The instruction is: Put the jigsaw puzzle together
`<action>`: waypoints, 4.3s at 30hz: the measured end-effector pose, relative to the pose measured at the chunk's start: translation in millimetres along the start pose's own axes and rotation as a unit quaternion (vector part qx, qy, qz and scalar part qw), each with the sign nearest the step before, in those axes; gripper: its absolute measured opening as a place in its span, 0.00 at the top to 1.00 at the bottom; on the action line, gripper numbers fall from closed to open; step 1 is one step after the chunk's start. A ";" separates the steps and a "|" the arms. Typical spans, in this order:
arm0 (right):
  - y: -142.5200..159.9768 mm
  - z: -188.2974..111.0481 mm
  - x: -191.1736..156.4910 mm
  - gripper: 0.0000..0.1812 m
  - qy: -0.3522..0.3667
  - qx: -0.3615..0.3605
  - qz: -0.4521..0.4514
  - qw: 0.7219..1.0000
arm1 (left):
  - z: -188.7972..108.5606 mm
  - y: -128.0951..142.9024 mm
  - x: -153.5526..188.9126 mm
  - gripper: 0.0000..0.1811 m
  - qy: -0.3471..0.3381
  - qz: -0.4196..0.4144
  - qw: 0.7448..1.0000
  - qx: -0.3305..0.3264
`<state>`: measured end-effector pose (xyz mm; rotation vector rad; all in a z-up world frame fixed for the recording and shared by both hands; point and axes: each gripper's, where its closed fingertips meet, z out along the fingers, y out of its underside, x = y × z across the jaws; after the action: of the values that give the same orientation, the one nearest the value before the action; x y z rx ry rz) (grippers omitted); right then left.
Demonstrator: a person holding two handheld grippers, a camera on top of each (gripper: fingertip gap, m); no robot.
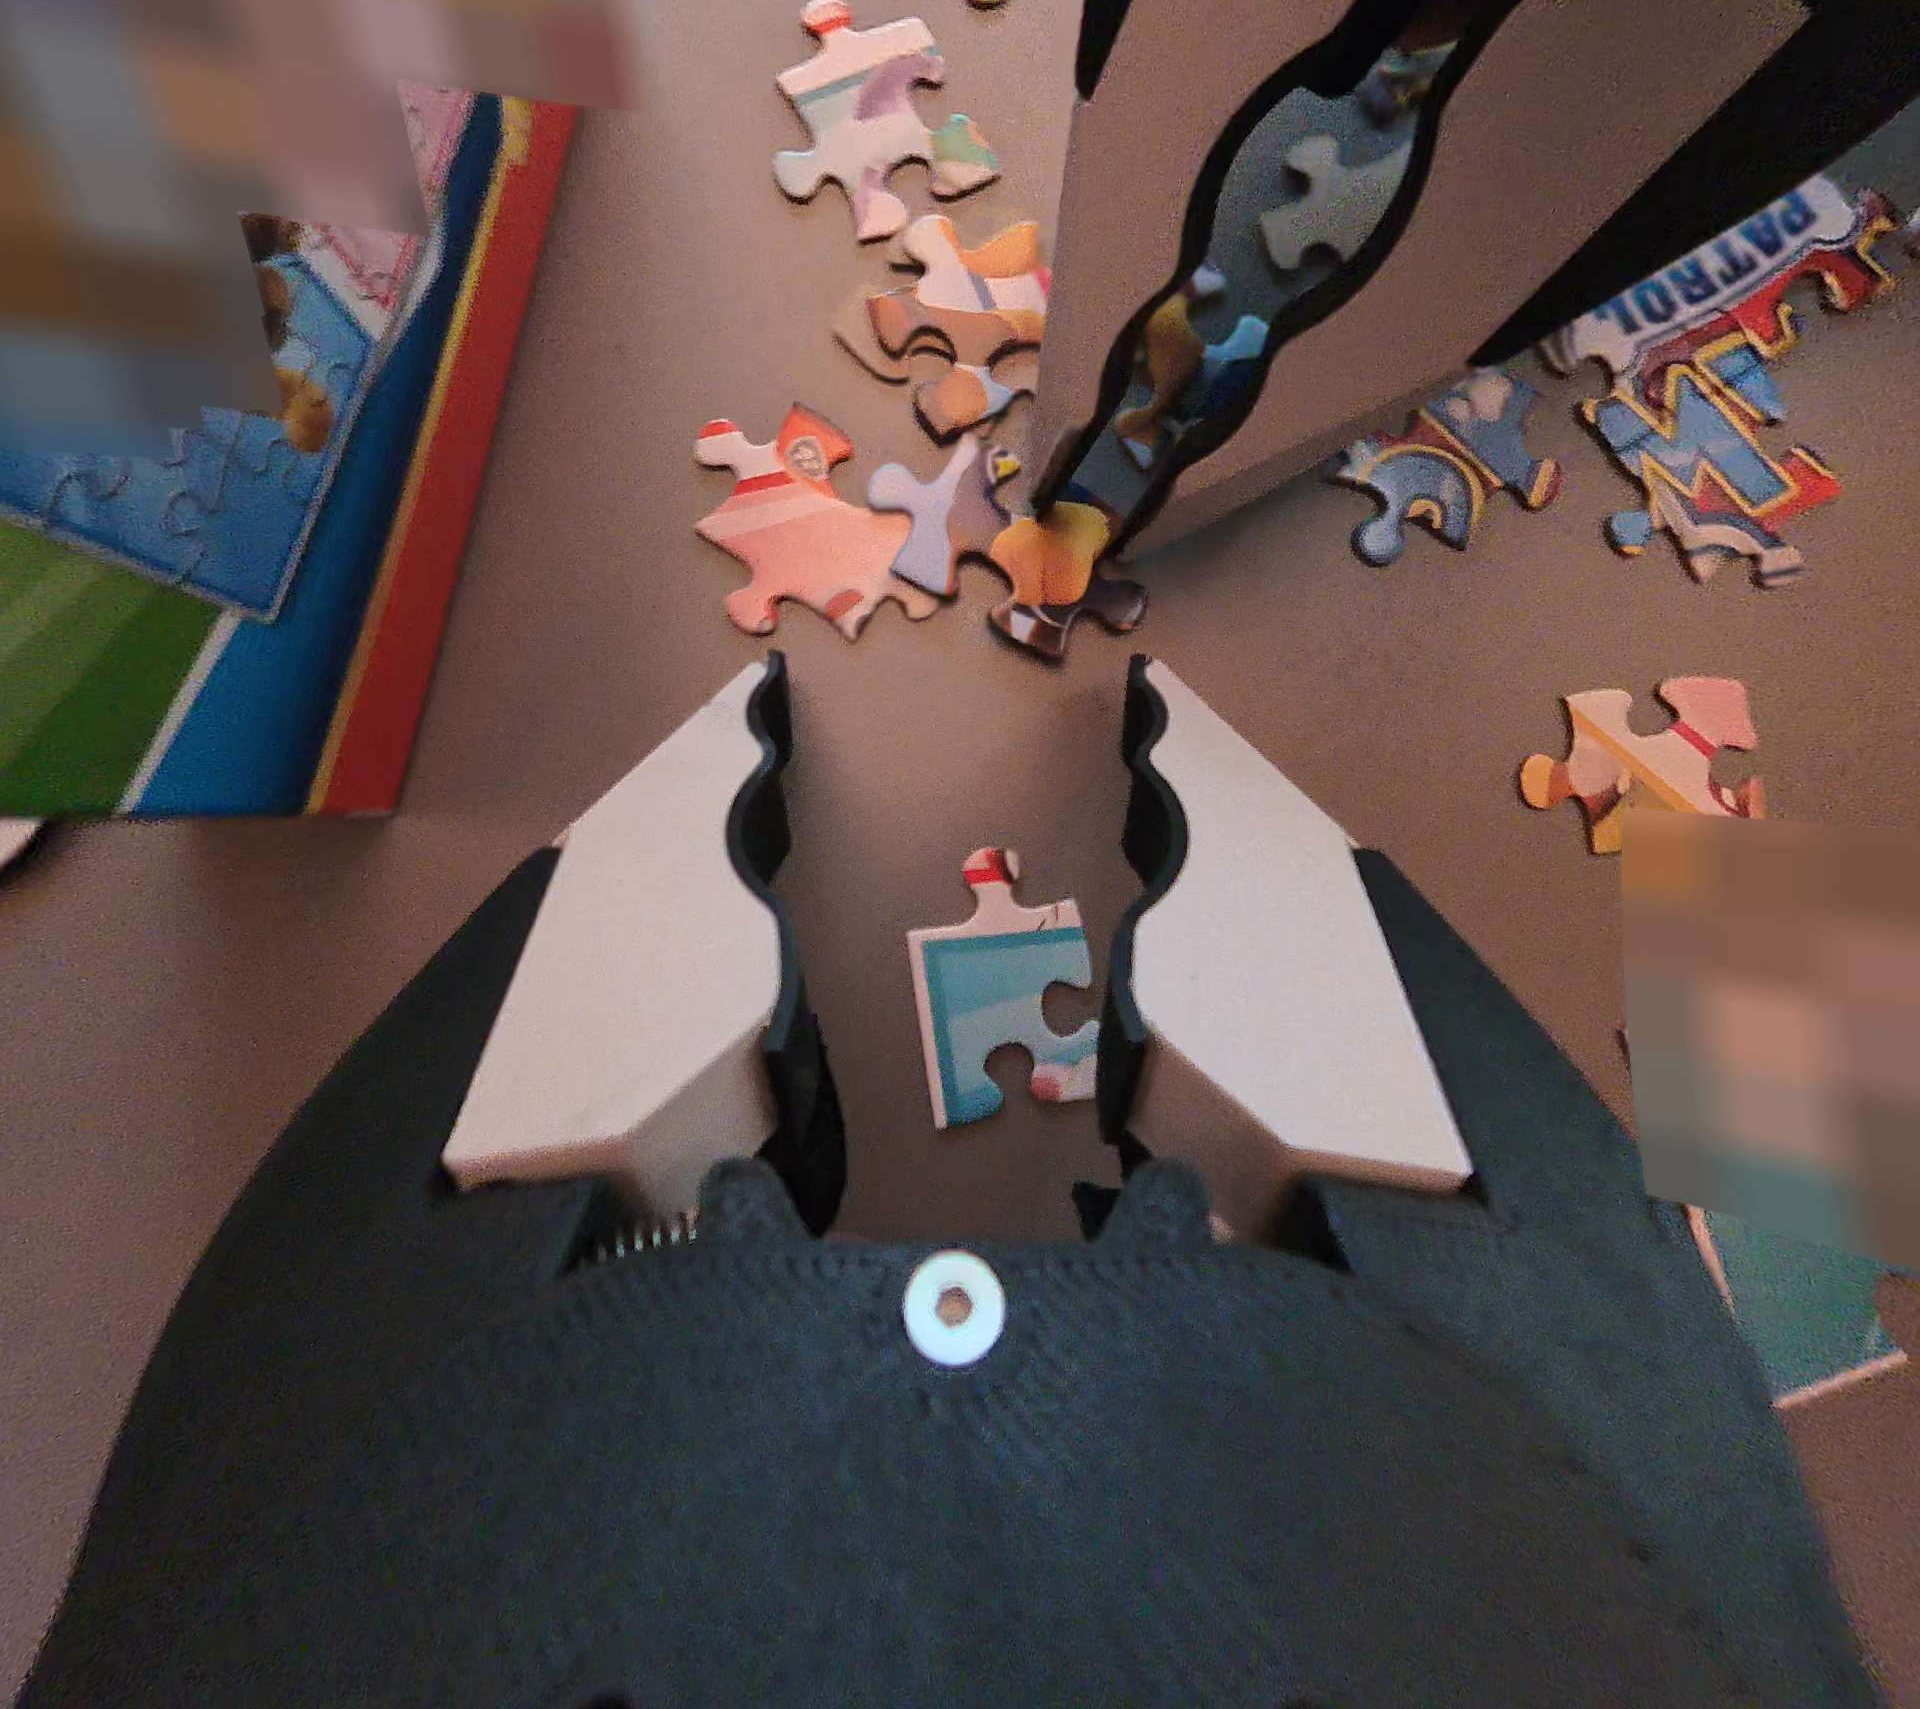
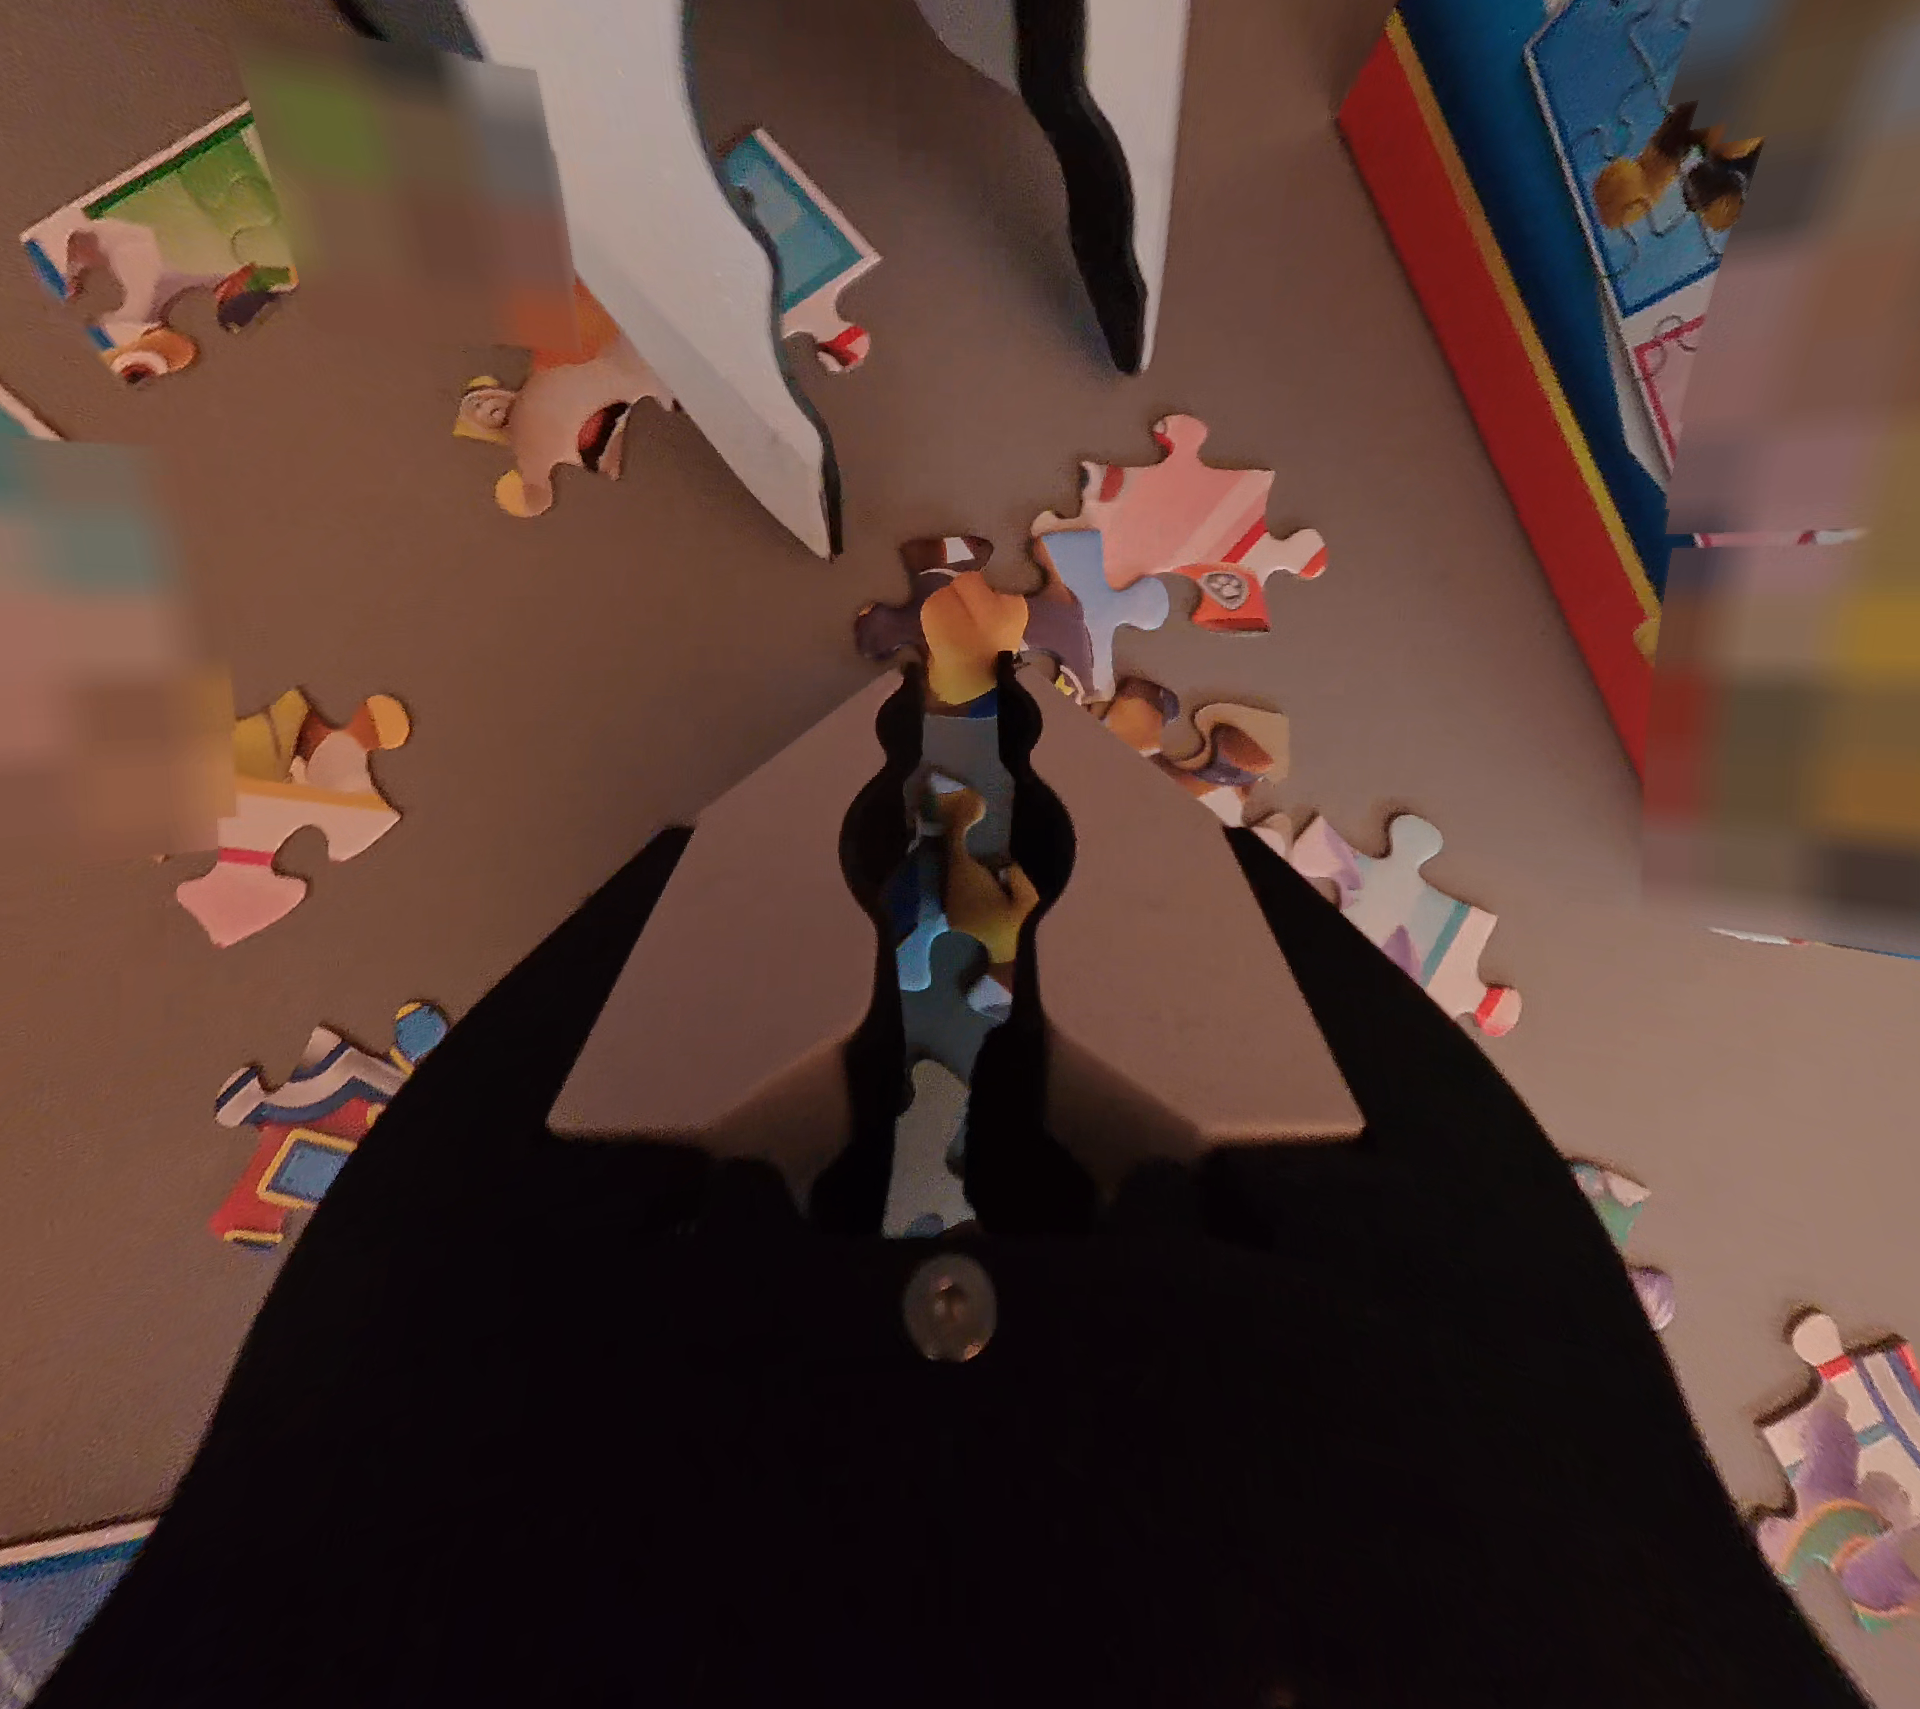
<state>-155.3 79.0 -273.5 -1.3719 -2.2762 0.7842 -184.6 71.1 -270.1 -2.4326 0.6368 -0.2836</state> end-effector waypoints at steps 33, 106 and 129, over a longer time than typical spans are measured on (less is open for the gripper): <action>11.6 -13.8 36.0 0.73 0.051 0.009 0.036 0.998 | 14.6 -11.3 -12.3 0.72 -0.017 0.028 0.999 0.002; 1.1 -0.3 -17.2 0.95 -0.059 0.002 -0.009 0.998 | 4.1 4.0 22.6 0.78 0.005 0.038 0.999 0.002; 51.3 -48.8 -48.5 0.93 -0.039 -0.055 -0.035 0.997 | -20.4 -7.8 142.1 0.79 0.025 0.116 0.993 0.008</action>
<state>-70.3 68.1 -269.1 -1.3218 -2.4457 0.7122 -66.1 -5.3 -241.9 -2.3145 0.9276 -0.2525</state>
